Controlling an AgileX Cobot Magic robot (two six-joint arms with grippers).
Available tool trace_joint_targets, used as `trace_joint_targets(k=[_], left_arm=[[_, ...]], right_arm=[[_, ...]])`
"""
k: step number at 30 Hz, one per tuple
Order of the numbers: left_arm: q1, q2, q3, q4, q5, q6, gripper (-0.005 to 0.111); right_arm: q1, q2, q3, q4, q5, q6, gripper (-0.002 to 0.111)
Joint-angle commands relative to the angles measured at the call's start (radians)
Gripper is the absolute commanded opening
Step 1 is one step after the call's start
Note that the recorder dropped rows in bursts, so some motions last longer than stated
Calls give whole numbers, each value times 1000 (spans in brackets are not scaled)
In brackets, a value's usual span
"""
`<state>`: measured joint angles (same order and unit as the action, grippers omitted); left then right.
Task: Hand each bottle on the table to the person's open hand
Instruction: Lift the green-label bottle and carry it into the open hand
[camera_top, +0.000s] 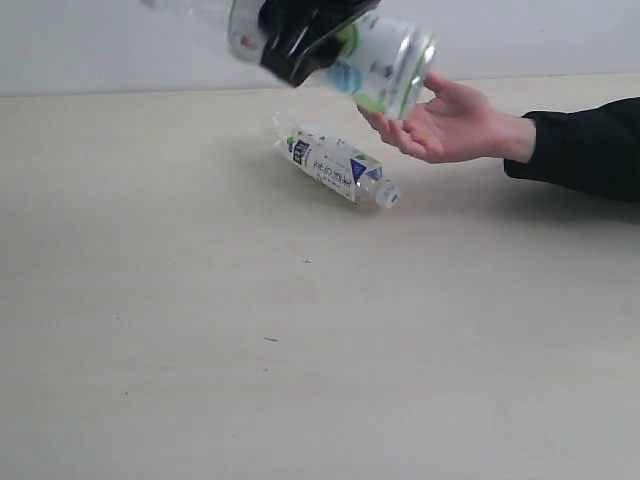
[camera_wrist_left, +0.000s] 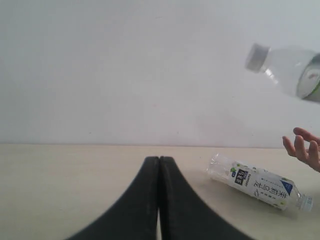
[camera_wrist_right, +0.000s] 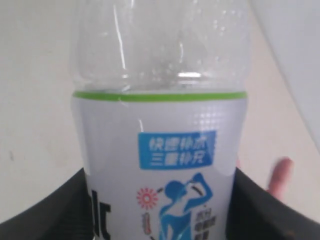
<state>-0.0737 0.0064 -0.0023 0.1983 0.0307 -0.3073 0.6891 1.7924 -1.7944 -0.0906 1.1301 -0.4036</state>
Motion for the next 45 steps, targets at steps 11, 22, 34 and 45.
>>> trace_joint_targets(k=[11, 22, 34, 45], left_arm=[[2, -6, 2, -4, -2, 1, 0], [2, -6, 2, -4, -2, 1, 0], [2, -6, 2, -4, -2, 1, 0], [2, -6, 2, -4, -2, 1, 0]], right_arm=[[-435, -103, -7, 119, 91, 254, 0], [-439, 157, -7, 271, 91, 273, 0], [-439, 300, -7, 273, 59, 273, 13], [-439, 302, -7, 273, 51, 273, 76]])
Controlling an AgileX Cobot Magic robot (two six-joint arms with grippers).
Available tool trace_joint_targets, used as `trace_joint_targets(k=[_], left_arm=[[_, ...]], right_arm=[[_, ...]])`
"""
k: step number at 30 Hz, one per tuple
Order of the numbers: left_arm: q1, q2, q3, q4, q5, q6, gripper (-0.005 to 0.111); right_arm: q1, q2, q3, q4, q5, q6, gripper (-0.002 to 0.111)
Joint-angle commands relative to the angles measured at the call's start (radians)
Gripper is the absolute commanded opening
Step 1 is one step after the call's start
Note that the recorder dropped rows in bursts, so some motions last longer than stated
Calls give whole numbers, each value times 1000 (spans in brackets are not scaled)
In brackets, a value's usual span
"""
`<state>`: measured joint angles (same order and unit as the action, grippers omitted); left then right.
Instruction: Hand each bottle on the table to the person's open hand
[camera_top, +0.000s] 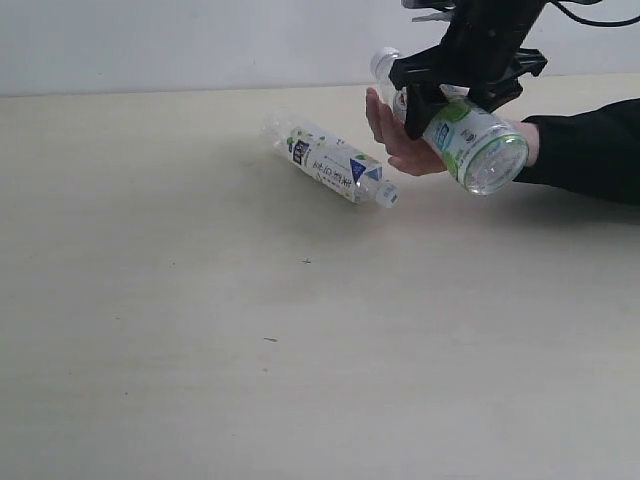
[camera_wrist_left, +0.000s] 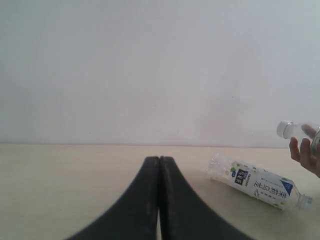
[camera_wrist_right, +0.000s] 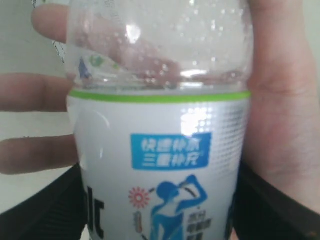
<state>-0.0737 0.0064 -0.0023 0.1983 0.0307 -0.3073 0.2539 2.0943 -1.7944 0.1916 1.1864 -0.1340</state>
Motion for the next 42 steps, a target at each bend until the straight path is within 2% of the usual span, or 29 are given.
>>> trace_joint_targets(k=[1, 8, 21, 24, 27, 30, 31, 37, 42], left_arm=[[2, -6, 2, -4, -2, 1, 0], [2, -6, 2, -4, -2, 1, 0], [2, -6, 2, -4, -2, 1, 0], [2, -6, 2, -4, -2, 1, 0], [2, -6, 2, -4, -2, 1, 0], [2, -6, 2, -4, -2, 1, 0], [2, -6, 2, -4, -2, 1, 0], [2, -6, 2, -4, -2, 1, 0], [2, -6, 2, -4, -2, 1, 0]], right_arm=[[-4, 0, -7, -9, -7, 4, 76], [-4, -14, -7, -11, -12, 6, 76], [-4, -173, -7, -24, -92, 4, 74], [-4, -229, -7, -77, -110, 6, 60], [-4, -293, -7, -131, -112, 6, 35], [-4, -384, -7, -147, -116, 4, 5], [-4, -411, -7, -147, -116, 4, 0], [-4, -646, 23, -145, -125, -15, 0], [-4, -881, 217, -147, -191, -19, 0]])
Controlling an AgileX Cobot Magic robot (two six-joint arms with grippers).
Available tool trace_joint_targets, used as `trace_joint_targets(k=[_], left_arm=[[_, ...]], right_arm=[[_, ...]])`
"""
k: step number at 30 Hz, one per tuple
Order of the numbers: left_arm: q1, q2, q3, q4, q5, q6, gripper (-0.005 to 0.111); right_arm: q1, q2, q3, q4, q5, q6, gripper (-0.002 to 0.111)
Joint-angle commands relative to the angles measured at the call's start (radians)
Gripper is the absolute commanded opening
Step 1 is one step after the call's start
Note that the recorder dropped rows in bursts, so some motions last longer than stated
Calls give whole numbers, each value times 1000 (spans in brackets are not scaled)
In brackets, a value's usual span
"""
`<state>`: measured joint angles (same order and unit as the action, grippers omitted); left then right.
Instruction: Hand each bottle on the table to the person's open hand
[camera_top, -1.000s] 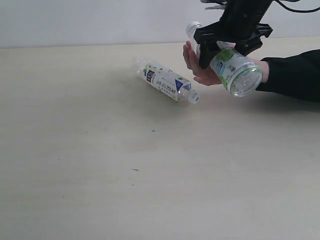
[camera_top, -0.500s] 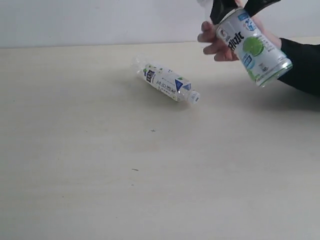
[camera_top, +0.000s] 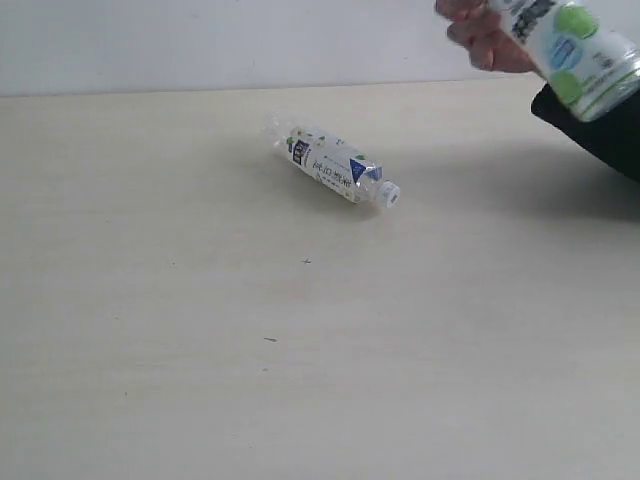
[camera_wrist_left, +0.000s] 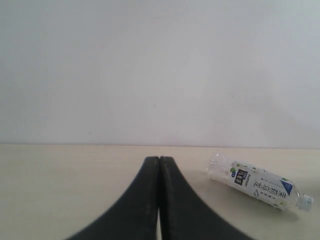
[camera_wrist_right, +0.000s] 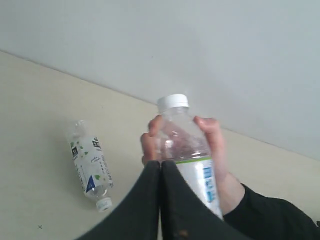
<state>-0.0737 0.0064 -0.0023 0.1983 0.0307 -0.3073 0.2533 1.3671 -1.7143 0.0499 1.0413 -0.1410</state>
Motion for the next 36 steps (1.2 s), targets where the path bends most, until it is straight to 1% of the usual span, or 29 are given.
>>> trace_joint_targets(k=[1, 8, 13, 16, 20, 21, 23, 26, 36], left_arm=[[2, -6, 2, -4, -2, 1, 0], [2, -6, 2, -4, -2, 1, 0], [2, -6, 2, -4, -2, 1, 0], [2, -6, 2, -4, -2, 1, 0], [2, -6, 2, -4, -2, 1, 0], [2, -6, 2, -4, -2, 1, 0], [2, -6, 2, -4, -2, 1, 0], [2, -6, 2, -4, -2, 3, 0], [2, -6, 2, -4, -2, 5, 0]], right_arm=[[-3, -206, 196, -5, -70, -12, 0], [-3, -585, 667, 20, -201, 12, 0], [-3, -892, 1024, -38, -308, 12, 0], [-3, -1031, 1163, -87, -367, 10, 0], [-3, -1166, 1292, -95, -496, 10, 0], [-3, -1220, 1353, -122, -536, 10, 1], [-3, -1290, 1440, -157, -552, 10, 4], [-3, -1348, 1495, -159, -602, 10, 5], [-3, -1366, 1496, -159, -617, 12, 5]])
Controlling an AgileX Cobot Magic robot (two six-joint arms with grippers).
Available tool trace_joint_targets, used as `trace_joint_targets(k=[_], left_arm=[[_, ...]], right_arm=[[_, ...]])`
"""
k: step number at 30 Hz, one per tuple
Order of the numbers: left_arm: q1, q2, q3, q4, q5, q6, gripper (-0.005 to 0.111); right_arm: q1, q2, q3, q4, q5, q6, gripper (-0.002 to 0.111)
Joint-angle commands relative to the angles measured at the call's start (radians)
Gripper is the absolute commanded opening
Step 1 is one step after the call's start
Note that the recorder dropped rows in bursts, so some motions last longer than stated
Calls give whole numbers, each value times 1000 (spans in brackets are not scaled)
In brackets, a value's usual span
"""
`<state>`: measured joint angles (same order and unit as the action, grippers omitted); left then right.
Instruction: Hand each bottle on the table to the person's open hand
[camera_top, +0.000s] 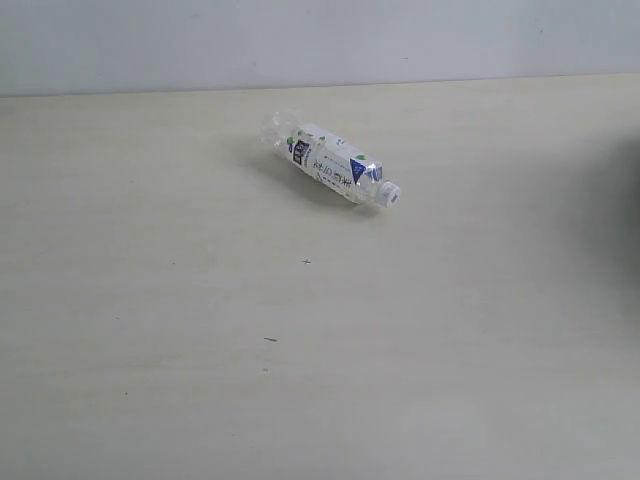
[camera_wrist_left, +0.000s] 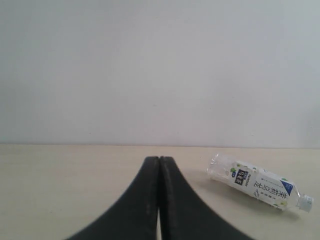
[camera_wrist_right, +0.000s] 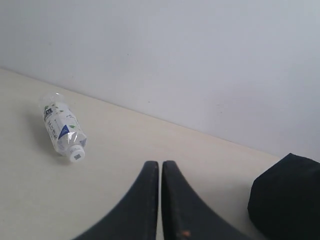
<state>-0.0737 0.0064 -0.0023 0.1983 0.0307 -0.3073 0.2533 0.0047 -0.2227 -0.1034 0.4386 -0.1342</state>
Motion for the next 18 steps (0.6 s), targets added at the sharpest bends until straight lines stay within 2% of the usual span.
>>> trace_joint_targets(k=[1, 14, 18], left_arm=[[2, -6, 2, -4, -2, 5, 0], [2, -6, 2, -4, -2, 5, 0], [2, -6, 2, -4, -2, 5, 0]], right_arm=[[-3, -5, 5, -6, -14, 5, 5], [-3, -5, 5, -6, -14, 5, 5], [-3, -5, 5, -17, -64, 3, 5]])
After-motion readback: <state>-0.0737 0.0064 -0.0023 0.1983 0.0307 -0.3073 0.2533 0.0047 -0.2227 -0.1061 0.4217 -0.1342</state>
